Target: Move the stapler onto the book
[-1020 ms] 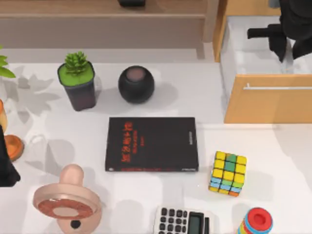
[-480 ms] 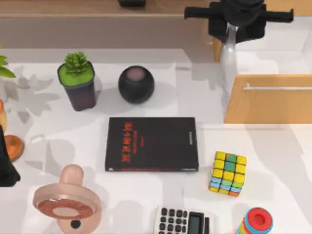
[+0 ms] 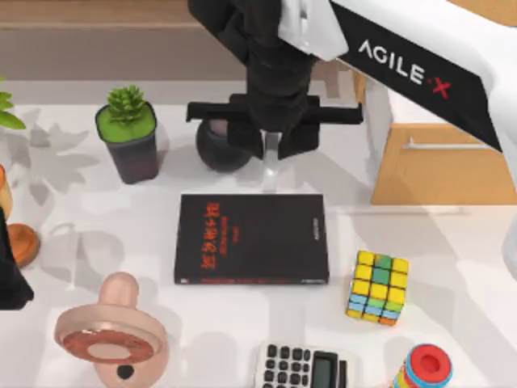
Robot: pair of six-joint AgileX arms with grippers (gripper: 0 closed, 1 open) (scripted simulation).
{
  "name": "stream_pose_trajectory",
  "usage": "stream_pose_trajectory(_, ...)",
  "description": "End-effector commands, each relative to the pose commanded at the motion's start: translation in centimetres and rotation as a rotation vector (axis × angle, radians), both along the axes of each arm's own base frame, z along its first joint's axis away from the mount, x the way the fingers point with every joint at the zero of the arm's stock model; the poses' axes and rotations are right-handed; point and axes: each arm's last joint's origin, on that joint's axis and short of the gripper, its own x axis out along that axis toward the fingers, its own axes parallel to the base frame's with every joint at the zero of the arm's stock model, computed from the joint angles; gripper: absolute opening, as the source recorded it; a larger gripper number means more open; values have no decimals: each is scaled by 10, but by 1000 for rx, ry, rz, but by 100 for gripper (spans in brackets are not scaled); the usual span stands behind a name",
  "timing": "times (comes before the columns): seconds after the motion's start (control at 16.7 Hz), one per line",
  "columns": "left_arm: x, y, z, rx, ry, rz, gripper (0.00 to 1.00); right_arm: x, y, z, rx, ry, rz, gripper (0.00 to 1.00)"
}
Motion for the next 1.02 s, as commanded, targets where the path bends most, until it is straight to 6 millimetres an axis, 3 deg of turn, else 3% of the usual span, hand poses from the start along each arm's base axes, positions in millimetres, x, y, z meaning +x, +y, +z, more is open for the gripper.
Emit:
stream_pose_trajectory(0.3,0,0,0,0,0,0,100,-19,26,-36,-39,98,12,0)
stream_pose_trajectory(0.66,0,0,0,0,0,0,100,-18,25,-37,-37,99,7,0)
stream_pose_trajectory(1.02,0,0,0,0,0,0,100,-18,26,-66,-40,102,12,0)
